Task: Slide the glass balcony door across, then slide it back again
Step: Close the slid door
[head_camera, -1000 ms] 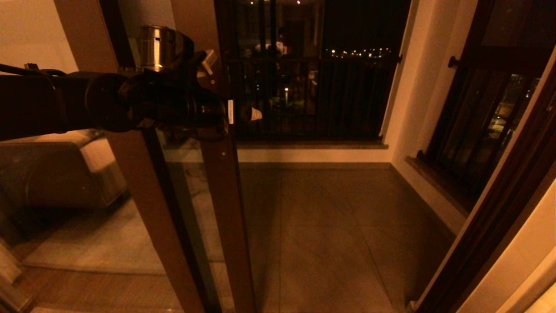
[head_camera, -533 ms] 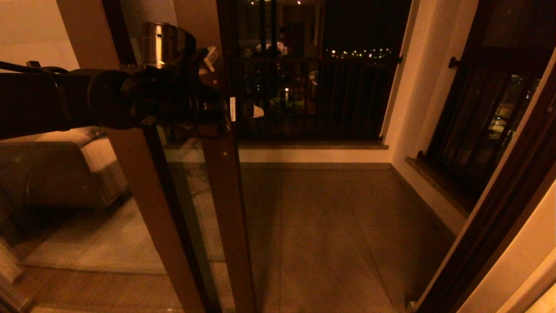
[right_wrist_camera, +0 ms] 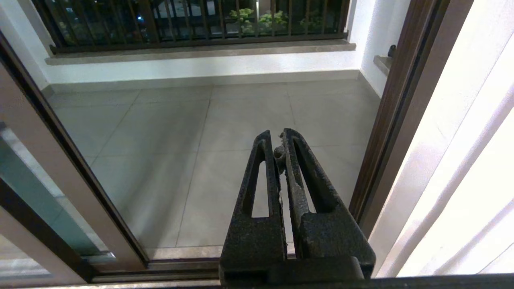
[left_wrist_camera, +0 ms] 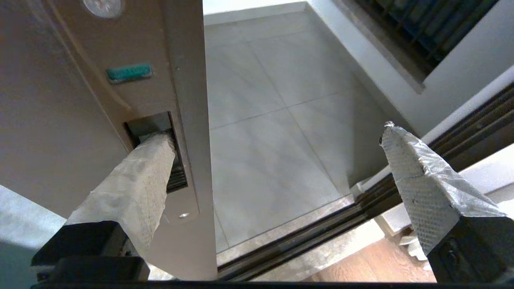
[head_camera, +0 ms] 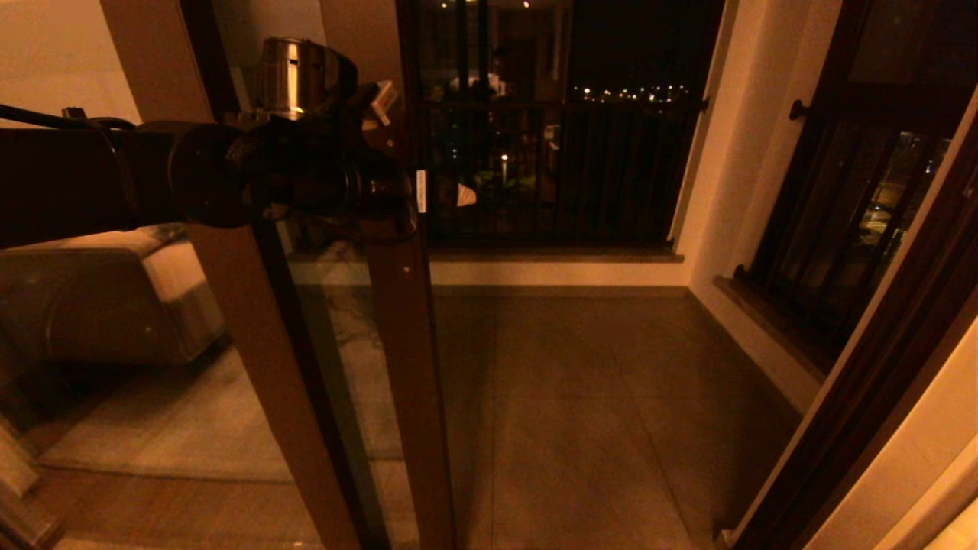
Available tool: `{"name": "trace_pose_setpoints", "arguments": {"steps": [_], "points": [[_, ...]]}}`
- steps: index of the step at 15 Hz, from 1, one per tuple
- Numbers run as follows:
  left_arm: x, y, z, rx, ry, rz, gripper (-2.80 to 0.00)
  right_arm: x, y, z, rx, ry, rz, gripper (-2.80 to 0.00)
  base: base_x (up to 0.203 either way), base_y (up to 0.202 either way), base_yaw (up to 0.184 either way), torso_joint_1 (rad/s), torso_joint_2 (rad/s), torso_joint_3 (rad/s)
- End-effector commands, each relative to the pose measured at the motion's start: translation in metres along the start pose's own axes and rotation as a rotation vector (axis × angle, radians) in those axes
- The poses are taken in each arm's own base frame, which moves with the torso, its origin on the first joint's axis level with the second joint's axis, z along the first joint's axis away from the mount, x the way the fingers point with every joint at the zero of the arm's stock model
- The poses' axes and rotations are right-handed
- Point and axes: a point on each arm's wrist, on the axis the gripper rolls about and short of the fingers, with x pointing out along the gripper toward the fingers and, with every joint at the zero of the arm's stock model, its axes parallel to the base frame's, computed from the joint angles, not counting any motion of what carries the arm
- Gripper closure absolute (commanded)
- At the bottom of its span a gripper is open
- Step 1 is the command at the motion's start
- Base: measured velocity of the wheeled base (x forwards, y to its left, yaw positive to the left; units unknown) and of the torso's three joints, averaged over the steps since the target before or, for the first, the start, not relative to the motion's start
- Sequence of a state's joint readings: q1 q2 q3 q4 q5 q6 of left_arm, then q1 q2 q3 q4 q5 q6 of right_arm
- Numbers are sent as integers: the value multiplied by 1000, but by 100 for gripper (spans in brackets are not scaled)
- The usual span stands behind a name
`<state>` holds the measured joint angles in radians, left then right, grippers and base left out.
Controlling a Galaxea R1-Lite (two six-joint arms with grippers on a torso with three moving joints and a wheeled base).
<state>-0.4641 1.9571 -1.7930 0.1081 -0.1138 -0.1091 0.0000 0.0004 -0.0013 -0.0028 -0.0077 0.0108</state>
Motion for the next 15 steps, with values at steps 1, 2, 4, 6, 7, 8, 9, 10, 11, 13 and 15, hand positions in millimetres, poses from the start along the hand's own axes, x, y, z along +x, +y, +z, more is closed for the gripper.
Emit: {"name": "trace_pose_setpoints", "arguments": {"steps": [1,2,4,6,7,8,9,10,11,13,15], "points": [[4,-2,-2,0,6,-4,-280,0,0,0,0,-1,0,0,0,0,0,0,0,0],[6,-4,-2,1,6,-7,-280,0,0,0,0,-1,0,0,0,0,0,0,0,0],[9,-5,-2,3,3,-10,-280,0,0,0,0,0,0,0,0,0,0,0,0,0],[13,-10,-2,7,0,-21,-280,0,0,0,0,0,0,0,0,0,0,0,0,0],[17,-12,-3,8,1,-25,-280,0,0,0,0,-1,0,0,0,0,0,0,0,0],[18,-14,-2,10,-3,-29,-280,0,0,0,0,0,0,0,0,0,0,0,0,0],[20,-15,-2,11,-4,-32,-280,0,0,0,0,-1,0,0,0,0,0,0,0,0],[22,-17,-2,13,-6,-38,-280,0,0,0,0,-1,0,0,0,0,0,0,0,0],[23,-18,-2,13,-6,-39,-280,0,0,0,0,-1,0,0,0,0,0,0,0,0],[27,-18,-4,13,-3,-38,-280,0,0,0,0,-1,0,0,0,0,0,0,0,0],[31,-18,-5,13,-1,-34,-280,0,0,0,0,-1,0,0,0,0,0,0,0,0]]}}
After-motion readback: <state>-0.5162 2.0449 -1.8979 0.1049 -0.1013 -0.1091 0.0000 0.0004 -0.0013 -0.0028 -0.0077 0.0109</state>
